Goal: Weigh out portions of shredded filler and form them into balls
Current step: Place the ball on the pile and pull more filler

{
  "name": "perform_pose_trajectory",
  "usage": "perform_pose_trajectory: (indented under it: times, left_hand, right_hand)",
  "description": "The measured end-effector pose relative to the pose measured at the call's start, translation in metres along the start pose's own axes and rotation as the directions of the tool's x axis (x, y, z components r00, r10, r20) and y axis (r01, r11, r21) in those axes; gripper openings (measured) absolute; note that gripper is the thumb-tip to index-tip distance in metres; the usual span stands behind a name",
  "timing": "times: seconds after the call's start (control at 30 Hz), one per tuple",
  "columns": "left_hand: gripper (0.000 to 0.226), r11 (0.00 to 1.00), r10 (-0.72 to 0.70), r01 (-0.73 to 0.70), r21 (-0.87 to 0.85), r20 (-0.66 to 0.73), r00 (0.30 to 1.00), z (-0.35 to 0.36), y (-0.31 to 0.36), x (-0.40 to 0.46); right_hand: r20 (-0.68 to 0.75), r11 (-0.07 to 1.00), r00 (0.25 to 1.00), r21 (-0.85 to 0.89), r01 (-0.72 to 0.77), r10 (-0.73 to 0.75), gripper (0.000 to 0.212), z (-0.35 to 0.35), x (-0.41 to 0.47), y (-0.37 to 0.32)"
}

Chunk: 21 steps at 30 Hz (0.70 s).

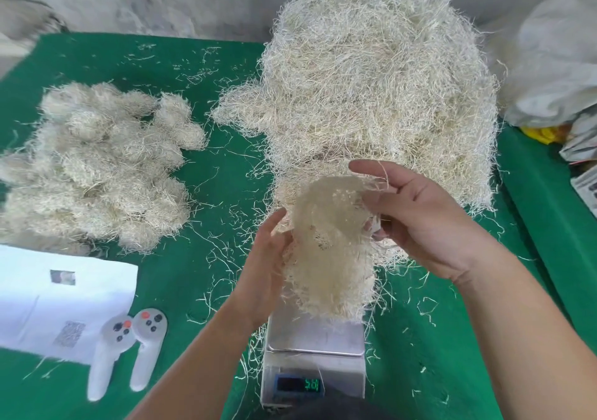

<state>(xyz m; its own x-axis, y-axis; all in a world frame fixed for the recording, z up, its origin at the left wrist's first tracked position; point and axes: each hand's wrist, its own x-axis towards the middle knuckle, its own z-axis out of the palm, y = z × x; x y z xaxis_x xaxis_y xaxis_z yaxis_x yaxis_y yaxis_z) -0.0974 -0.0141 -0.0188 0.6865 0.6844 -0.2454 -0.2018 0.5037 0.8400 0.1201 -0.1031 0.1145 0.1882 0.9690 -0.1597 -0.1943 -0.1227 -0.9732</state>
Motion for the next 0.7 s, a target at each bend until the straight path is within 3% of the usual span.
perform_pose_trajectory:
  times: [0.07,0.13,0.2,0.3,0.37,0.47,0.57,0.7]
  left_hand:
    - [0.097,0.956,0.05,-0.059,0.288,0.04,0.998,0.016,-0.003,0.0]
    - [0.092,0.881,0.025,-0.066,0.468,0.093,0.995,0.029,-0.012,0.001]
    - [0.072,0.825,-0.055,0.007,0.565,0.069,0.996,0.037,-0.022,0.002]
    - [0.02,0.646,-0.155,0.196,0.738,-0.125,0.98,0.038,-0.037,0.005]
    - [0.005,0.568,-0.234,0.251,0.784,-0.139,0.962,0.033,-0.045,0.004]
    - [0.018,0.495,-0.317,0.237,0.836,-0.081,0.945,0.021,-0.047,-0.007]
    - [0.029,0.372,-0.309,0.195,0.908,-0.077,0.948,0.013,-0.043,-0.012]
    - [0.037,0.053,-0.234,0.167,0.985,-0.15,0.961,0.001,-0.036,-0.015]
  right_hand:
    - [0.025,0.996,0.998,-0.072,0.055,-0.053,0.039,0.008,0.001,-0.002]
    - [0.043,0.99,0.994,-0.094,0.108,-0.104,0.035,0.019,0.003,-0.002]
    - [0.044,0.986,0.988,-0.073,0.148,-0.145,0.031,0.029,0.005,-0.003]
    - [-0.008,0.96,0.97,-0.148,0.239,-0.243,0.028,0.033,0.007,-0.007]
    - [-0.049,0.946,0.957,-0.178,0.272,-0.285,0.026,0.029,0.009,-0.013]
    - [-0.142,0.948,0.946,-0.176,0.266,-0.292,0.022,0.022,0.016,-0.019]
    - [-0.275,0.949,0.915,-0.194,0.248,-0.295,0.018,0.014,0.027,-0.014]
    - [-0.552,0.974,0.806,-0.06,0.217,-0.213,0.017,-0.014,0.046,0.01]
